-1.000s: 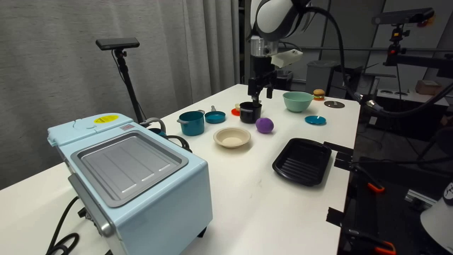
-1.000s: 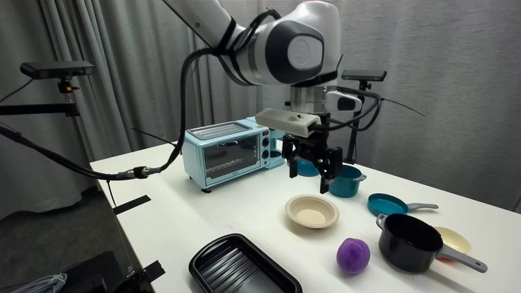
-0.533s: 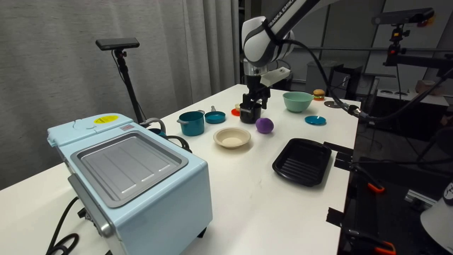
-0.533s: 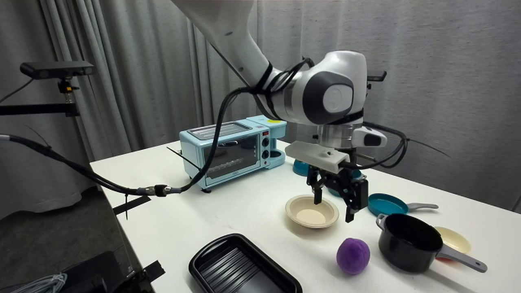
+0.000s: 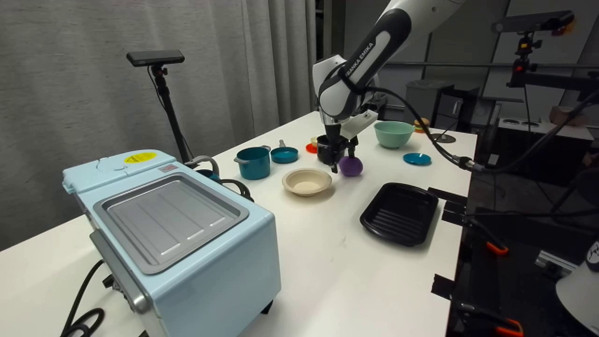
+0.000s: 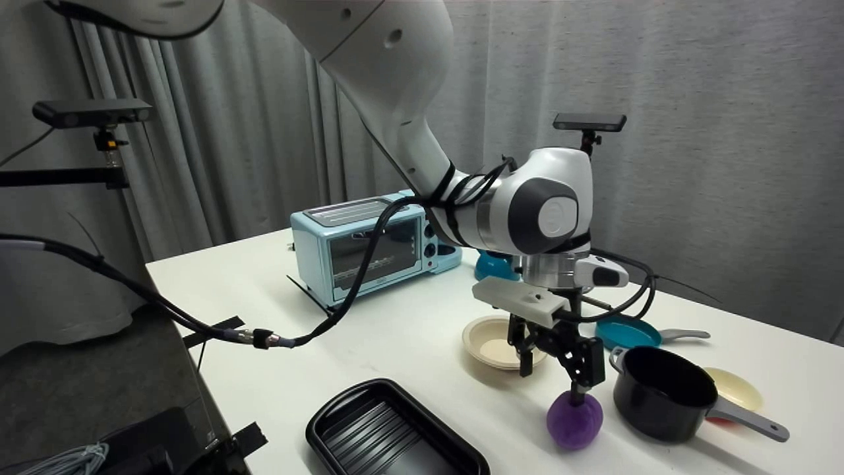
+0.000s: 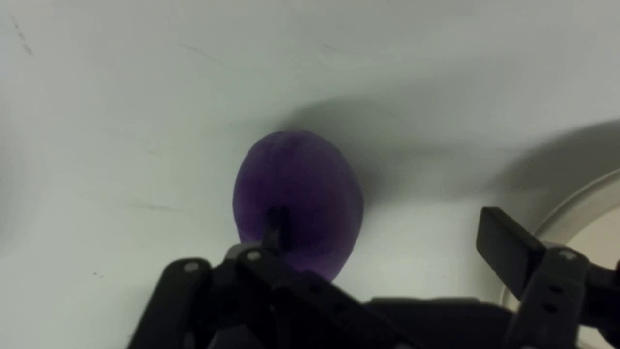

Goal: Pick up the purple toy from the table, put it in the bowl, put it back on the table and then put it back in the bowl.

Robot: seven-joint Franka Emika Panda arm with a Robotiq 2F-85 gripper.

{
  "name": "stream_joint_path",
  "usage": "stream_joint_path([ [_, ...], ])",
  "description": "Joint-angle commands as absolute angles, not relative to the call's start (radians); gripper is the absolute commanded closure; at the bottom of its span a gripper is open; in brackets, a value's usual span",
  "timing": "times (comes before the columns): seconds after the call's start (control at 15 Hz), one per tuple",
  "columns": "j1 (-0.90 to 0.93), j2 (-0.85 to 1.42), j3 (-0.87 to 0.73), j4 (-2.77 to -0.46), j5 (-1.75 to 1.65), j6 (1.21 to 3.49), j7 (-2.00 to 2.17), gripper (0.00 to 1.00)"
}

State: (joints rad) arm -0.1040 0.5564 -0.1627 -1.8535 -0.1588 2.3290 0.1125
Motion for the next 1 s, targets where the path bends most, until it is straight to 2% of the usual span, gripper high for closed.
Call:
stream_joint_path([
  [0.0, -0.076, 0.585, -0.199, -1.831, -0.207, 2.337, 0.173, 0.0],
  [0.6, -0.047, 0.591, -0.249, -1.866, -0.298, 2.344, 0.285, 0.0],
  [0.67, -0.046, 0.595, -0.254, -1.865, -0.306, 2.341, 0.299, 0.06],
  [0.73, -0.045, 0.597, -0.257, -1.864, -0.31, 2.34, 0.309, 0.26],
  [0.93, -0.046, 0.598, -0.264, -1.861, -0.315, 2.339, 0.325, 0.49],
])
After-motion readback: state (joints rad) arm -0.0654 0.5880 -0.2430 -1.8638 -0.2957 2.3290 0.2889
